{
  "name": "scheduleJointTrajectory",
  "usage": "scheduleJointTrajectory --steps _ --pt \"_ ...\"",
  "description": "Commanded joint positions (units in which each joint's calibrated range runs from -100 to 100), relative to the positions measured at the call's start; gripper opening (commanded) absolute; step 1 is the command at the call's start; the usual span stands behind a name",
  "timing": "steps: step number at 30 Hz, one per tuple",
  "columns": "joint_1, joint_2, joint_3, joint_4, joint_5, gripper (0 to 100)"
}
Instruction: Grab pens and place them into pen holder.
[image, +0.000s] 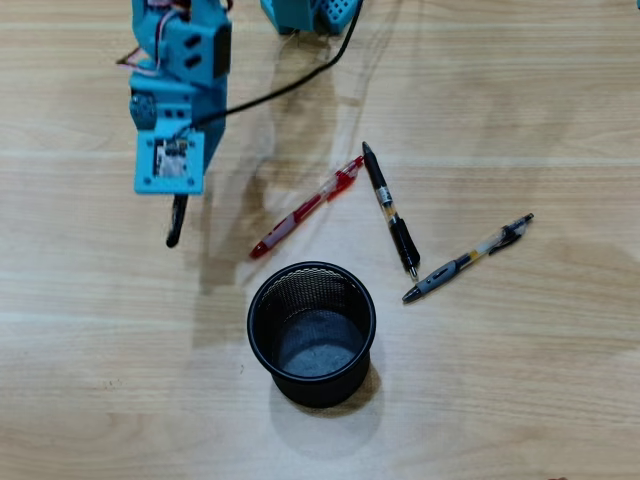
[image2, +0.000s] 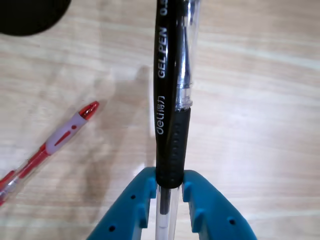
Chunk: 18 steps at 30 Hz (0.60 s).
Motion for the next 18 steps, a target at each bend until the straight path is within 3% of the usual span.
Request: scheduleJointTrajectory --steps 1,9,18 --pt "-1.3 -15.2 -1.7 -0.6 -0.2 2" --pt "-6.4 -23.5 -1.3 -3.0 -1.8 2" --pt "-18.0 -23.6 8.7 -34.7 -12.5 2"
